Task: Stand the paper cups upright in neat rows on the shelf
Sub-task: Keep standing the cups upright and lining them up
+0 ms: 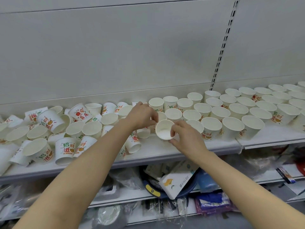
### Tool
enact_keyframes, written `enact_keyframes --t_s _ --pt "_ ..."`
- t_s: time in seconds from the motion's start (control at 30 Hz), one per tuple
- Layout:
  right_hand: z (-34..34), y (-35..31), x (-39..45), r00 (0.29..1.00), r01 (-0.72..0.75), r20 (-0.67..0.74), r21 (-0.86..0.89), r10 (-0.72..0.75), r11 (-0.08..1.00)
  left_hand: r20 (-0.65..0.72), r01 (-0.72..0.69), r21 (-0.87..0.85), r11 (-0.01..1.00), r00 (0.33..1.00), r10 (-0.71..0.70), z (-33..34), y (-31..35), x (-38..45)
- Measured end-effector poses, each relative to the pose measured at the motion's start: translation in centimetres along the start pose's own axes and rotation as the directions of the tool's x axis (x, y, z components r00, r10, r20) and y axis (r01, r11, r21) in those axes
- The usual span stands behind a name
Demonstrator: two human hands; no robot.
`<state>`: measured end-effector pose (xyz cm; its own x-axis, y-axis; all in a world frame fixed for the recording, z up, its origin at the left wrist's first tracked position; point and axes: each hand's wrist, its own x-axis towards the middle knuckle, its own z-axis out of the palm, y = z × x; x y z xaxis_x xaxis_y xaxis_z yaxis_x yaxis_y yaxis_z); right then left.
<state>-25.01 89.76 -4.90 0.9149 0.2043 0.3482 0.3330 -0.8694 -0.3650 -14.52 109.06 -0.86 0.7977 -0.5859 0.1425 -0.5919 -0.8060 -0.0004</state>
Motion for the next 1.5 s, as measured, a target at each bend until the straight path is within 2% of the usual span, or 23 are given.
enact_keyframes --t_s 0.07,0.17,0.23,0.33,0.4,0.6,0.73,0.8,1.0,1.1,1.27,1.37,1.43,1.5 --pt "-0.8 0.5 0.4 0.999 0.047 -0.006 -0.044 -0.047 0.998 -0.009 0.032 -0.024 0.999 0.999 -0.032 0.3 0.6 0.2" --pt "-1.9 1.2 1.3 0.993 0.102 0.073 -0.141 -0.093 0.985 -0.026 0.073 -0.111 0.991 0.997 -0.077 0.5 1.2 0.2" --pt "-2.4 1.7 1.9 0.988 0.076 0.143 -0.159 -0.053 0.984 -0.042 0.094 -0.162 0.982 0.994 -0.102 0.2 1.2 -0.1" --pt "-3.0 2.0 2.5 0.973 -0.021 0.226 -0.088 0.041 0.996 -0.044 0.149 -0.184 0.972 0.986 -0.16 -1.1 0.6 -0.8" --pt "-3.3 2.1 2.9 0.965 0.013 0.262 -0.104 0.015 0.994 -0.023 0.192 -0.183 0.964 0.98 -0.199 -1.8 0.0 -1.4" --pt "-3.3 0.7 1.8 0.946 0.23 0.279 -0.221 -0.164 0.948 0.021 0.286 -0.128 0.949 0.958 -0.286 -1.7 -0.3 -2.3" --pt "-2.0 0.3 1.5 0.97 0.184 0.197 -0.201 -0.144 0.962 0.095 0.391 -0.092 0.916 0.919 -0.383 -1.2 -0.7 -2.1" --pt "-1.7 0.6 1.3 0.98 0.148 0.16 -0.179 -0.119 0.973 0.157 0.394 -0.112 0.912 0.914 -0.375 -1.0 -1.0 -1.9" --pt "-2.2 1.1 1.6 0.977 0.136 0.184 -0.177 -0.103 0.975 0.281 0.383 -0.159 0.91 0.901 -0.33 -0.9 -2.0 -1.0" --pt "-2.2 1.0 1.8 0.99 0.085 0.124 -0.128 -0.069 0.988 0.274 0.38 -0.201 0.903 0.907 -0.321 -0.6 -2.7 -0.9" --pt "-0.9 -1.7 2.8 0.991 0.09 -0.104 0.001 -0.09 0.996 0.252 0.342 -0.402 0.849 0.933 -0.257 -1.8 -3.0 -1.9" --pt "0.3 -4.5 3.9 0.996 0.076 -0.041 0.032 -0.075 0.997 0.218 0.253 -0.512 0.821 0.963 -0.16 -3.1 -2.4 -2.9" --pt "1.1 -5.4 4.4 1.0 0.025 0.011 0.031 -0.025 0.999 0.184 0.191 -0.516 0.835 0.977 -0.109 -3.1 -2.1 -3.6" --pt "1.5 -5.7 4.4 1.0 -0.031 -0.001 0.048 0.031 0.998 0.167 0.143 -0.513 0.847 0.984 -0.065 -2.8 -1.8 -4.2"
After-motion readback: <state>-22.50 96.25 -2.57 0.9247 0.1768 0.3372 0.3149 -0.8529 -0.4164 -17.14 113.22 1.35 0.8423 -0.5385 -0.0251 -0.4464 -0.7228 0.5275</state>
